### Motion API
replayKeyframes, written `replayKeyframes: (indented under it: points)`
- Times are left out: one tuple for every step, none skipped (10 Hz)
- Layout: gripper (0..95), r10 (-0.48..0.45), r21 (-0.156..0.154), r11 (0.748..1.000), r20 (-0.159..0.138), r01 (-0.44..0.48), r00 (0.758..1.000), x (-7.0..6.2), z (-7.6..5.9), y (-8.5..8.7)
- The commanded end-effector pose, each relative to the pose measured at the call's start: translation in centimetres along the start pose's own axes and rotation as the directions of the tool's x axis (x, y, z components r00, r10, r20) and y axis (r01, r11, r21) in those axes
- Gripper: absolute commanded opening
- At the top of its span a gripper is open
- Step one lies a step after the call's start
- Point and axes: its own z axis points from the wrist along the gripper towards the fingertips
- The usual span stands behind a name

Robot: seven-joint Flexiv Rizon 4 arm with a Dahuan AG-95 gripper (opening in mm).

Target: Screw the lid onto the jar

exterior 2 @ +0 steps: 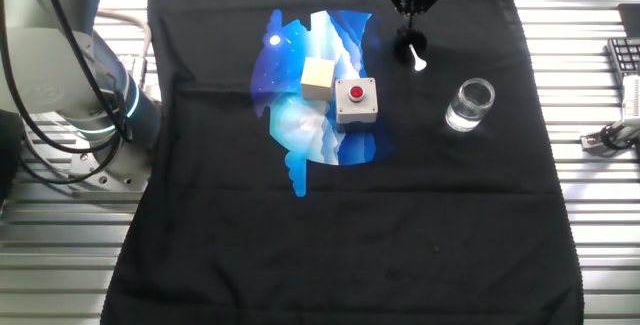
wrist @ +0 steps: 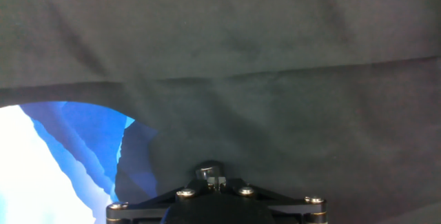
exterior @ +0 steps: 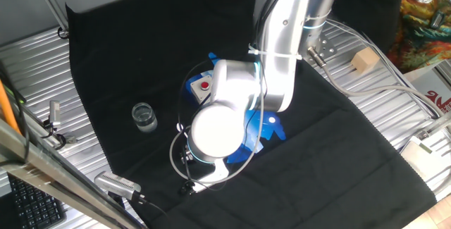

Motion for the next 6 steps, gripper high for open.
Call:
replayKeyframes:
  points:
    - [0.0,0.001,-0.001,1.0,0.0,-0.001,1.0,0.0,-0.05,0.03]
    - [0.0,-0.005,-0.002,1.0,0.0,0.005,1.0,0.0,-0.05,0.03]
    - [19.0,-0.017,0.001,1.0,-0.001,0.017,1.0,0.0,-0.05,0.03]
    - [19.0,-0.027,0.001,1.0,-0.001,0.027,1.0,0.0,-0.05,0.03]
    - [57.0,-0.037,0.0,0.999,-0.002,0.037,0.999,0.0,-0.05,0.03]
    - [57.0,-0.041,0.001,0.999,-0.002,0.041,0.999,0.0,-0.05,0.03]
